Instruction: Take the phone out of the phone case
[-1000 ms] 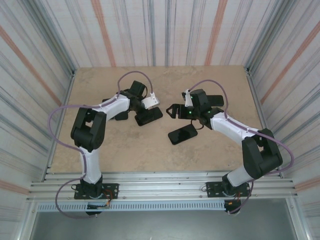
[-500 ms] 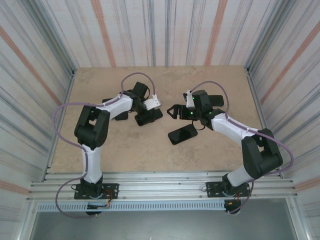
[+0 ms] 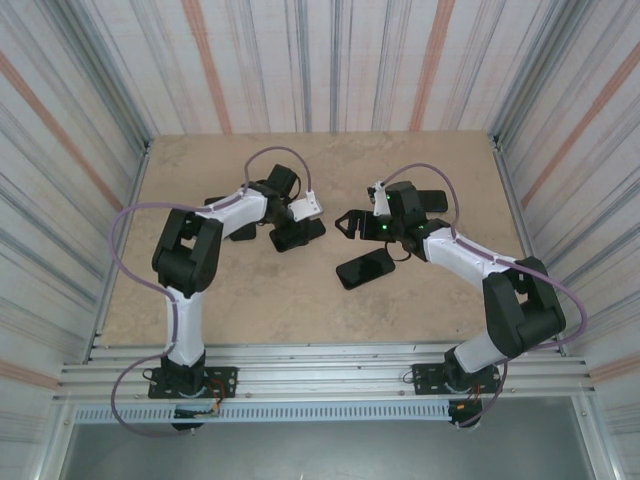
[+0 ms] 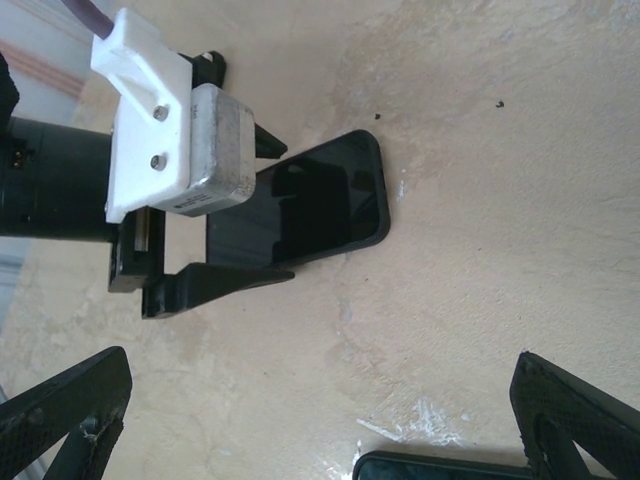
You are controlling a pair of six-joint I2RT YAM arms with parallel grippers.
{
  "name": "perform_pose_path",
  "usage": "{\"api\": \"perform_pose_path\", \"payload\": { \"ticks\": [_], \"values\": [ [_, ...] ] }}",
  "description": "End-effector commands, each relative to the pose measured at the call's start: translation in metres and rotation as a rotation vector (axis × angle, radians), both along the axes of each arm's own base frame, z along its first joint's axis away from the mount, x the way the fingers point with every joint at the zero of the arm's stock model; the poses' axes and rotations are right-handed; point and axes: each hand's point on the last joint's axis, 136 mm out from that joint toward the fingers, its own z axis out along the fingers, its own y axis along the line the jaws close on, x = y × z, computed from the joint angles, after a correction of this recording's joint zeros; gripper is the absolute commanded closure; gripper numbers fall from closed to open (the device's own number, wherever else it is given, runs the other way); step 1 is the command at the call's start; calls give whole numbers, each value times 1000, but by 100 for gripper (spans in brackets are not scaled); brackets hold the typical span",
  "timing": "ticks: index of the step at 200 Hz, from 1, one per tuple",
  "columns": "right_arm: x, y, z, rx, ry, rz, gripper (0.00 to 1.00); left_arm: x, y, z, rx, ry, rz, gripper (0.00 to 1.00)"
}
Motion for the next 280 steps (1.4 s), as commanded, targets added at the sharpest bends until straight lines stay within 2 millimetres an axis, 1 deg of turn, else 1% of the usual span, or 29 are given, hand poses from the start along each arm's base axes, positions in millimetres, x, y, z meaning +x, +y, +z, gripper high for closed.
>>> {"api": "perform_pose_path", "payload": {
  "ticks": [1, 21, 23, 26, 53, 74, 96, 120, 131, 159, 168, 170, 173, 203, 238, 280],
  "values": [
    [-1, -1, 6, 32, 5, -4, 1, -3, -2, -8, 44, 11, -32, 11],
    [-2, -1, 7, 33, 3, -4, 1, -1, 0, -6, 57, 5, -27, 11],
    [-1, -2, 7, 33, 3, -5, 0, -3, 1, -15, 67, 24, -28, 11],
    [-2, -1, 7, 35, 3, -5, 0, -3, 1, -18, 72, 30, -28, 11],
    [-1, -2, 6, 41, 7, -6, 0, -5, 2, -21, 79, 44, -26, 13],
    [-1, -1, 7, 48, 7, -4, 0, -6, 5, -26, 95, 52, -26, 16],
    [-1, 0, 8, 54, 5, -2, 0, -10, 8, -31, 119, 64, -33, 21],
    [-1, 0, 9, 61, 7, -5, 0, -11, 9, -30, 129, 65, -36, 33],
    [0, -1, 9, 66, 7, -9, 0, -8, 9, -24, 129, 51, -36, 35],
    [2, -4, 8, 95, 17, -24, 0, -4, 5, -6, 118, 14, -51, 36],
    [3, -4, 8, 108, 21, -29, 0, -3, 3, -4, 110, 14, -55, 36],
    [3, -4, 8, 111, 24, -29, 0, -2, 2, 6, 99, -4, -56, 36],
    [4, -5, 8, 116, 23, -31, 0, -1, 1, 13, 90, -15, -60, 36],
    [6, -9, 4, 150, 46, -48, 1, 1, -6, 41, 69, -63, -87, 37],
    [9, -9, -1, 201, 76, -55, 4, -10, -14, 71, 52, -90, -136, 38],
    [13, 7, -6, 286, 121, -31, 7, -25, -26, 100, 6, -128, -186, 39]
  ]
}}
